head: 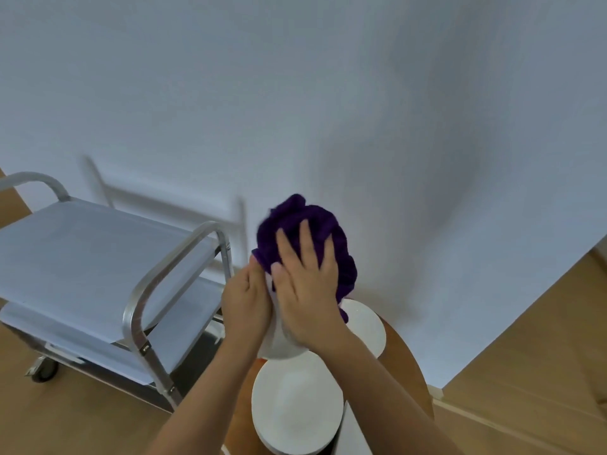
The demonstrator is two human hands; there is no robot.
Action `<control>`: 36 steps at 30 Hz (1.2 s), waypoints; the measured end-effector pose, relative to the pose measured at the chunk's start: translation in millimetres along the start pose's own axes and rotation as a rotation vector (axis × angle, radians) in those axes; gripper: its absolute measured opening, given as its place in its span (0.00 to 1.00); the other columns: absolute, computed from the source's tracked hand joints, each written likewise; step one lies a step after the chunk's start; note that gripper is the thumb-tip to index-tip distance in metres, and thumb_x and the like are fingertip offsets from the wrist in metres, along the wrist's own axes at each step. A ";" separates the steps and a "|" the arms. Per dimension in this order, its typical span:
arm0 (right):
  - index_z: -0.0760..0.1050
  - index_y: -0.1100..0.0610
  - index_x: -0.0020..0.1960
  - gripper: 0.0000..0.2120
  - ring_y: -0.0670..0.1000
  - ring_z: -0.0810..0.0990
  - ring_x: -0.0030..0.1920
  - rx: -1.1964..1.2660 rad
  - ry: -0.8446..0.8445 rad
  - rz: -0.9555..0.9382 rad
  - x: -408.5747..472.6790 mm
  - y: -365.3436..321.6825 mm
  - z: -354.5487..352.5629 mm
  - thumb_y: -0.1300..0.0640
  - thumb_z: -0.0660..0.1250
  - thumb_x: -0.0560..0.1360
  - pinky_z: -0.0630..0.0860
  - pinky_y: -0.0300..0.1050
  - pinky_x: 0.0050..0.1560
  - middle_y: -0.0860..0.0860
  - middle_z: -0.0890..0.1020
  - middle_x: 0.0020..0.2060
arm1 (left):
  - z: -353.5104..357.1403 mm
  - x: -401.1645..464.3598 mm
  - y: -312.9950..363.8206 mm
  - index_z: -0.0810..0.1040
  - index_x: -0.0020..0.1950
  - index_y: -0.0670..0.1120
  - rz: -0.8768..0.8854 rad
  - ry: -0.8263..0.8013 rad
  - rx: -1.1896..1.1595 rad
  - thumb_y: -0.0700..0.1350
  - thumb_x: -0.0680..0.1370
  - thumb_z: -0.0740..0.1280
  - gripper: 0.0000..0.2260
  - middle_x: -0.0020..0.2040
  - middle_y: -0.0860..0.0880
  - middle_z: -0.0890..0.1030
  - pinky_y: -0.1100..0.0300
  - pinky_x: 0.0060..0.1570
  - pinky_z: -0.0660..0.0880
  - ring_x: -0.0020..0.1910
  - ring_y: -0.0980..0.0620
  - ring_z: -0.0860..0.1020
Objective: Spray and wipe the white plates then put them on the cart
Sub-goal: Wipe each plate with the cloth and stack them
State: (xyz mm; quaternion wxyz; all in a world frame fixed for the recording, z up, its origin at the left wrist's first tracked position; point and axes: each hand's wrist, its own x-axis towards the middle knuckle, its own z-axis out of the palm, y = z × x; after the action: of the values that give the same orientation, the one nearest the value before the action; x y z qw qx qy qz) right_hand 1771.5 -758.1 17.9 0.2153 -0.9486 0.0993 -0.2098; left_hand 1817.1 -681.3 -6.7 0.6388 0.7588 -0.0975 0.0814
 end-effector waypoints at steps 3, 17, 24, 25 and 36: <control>0.45 0.46 0.77 0.26 0.54 0.39 0.76 -0.079 -0.064 -0.070 -8.9 -3.5 5.4 0.45 0.36 0.79 0.38 0.53 0.74 0.47 0.45 0.77 | -6.0 -4.5 2.0 0.74 0.32 0.46 0.016 0.003 -0.030 0.52 0.83 0.50 0.24 0.24 0.51 0.74 0.69 0.24 0.66 0.23 0.59 0.71; 0.68 0.48 0.67 0.22 0.45 0.70 0.59 0.361 0.257 0.253 3.6 61.9 -33.3 0.41 0.59 0.77 0.70 0.43 0.59 0.45 0.68 0.63 | -14.7 -18.2 20.3 0.64 0.31 0.44 -0.180 -0.092 -0.118 0.60 0.79 0.57 0.24 0.24 0.52 0.67 0.73 0.21 0.63 0.20 0.61 0.66; 0.61 0.44 0.71 0.43 0.43 0.69 0.55 0.586 0.305 0.468 -12.7 80.2 -37.6 0.25 0.55 0.61 0.67 0.39 0.52 0.41 0.66 0.58 | -10.9 -9.7 15.5 0.73 0.38 0.45 -0.434 -0.010 -0.308 0.64 0.76 0.60 0.22 0.28 0.51 0.75 0.61 0.30 0.70 0.28 0.56 0.74; 0.60 0.44 0.72 0.44 0.43 0.68 0.55 0.595 0.303 0.495 -14.3 81.1 -38.1 0.25 0.55 0.60 0.68 0.39 0.52 0.41 0.66 0.58 | -8.7 -10.5 13.2 0.76 0.39 0.45 -0.487 0.000 -0.357 0.64 0.76 0.61 0.22 0.29 0.52 0.78 0.58 0.34 0.72 0.32 0.54 0.77; 0.73 0.47 0.59 0.15 0.46 0.80 0.48 1.111 0.538 0.649 -29.0 76.7 -20.6 0.46 0.67 0.73 0.78 0.40 0.43 0.45 0.80 0.48 | 3.0 -11.4 25.0 0.78 0.46 0.55 -0.508 -0.064 -0.613 0.70 0.73 0.60 0.20 0.39 0.53 0.85 0.55 0.35 0.78 0.43 0.49 0.83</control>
State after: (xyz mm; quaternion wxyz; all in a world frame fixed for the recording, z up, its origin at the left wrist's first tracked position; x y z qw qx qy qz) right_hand 1729.1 -825.6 -10.0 0.6882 -0.5356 0.3056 -0.3822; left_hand 1799.8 -687.8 13.8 0.8321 0.5351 0.0538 -0.1359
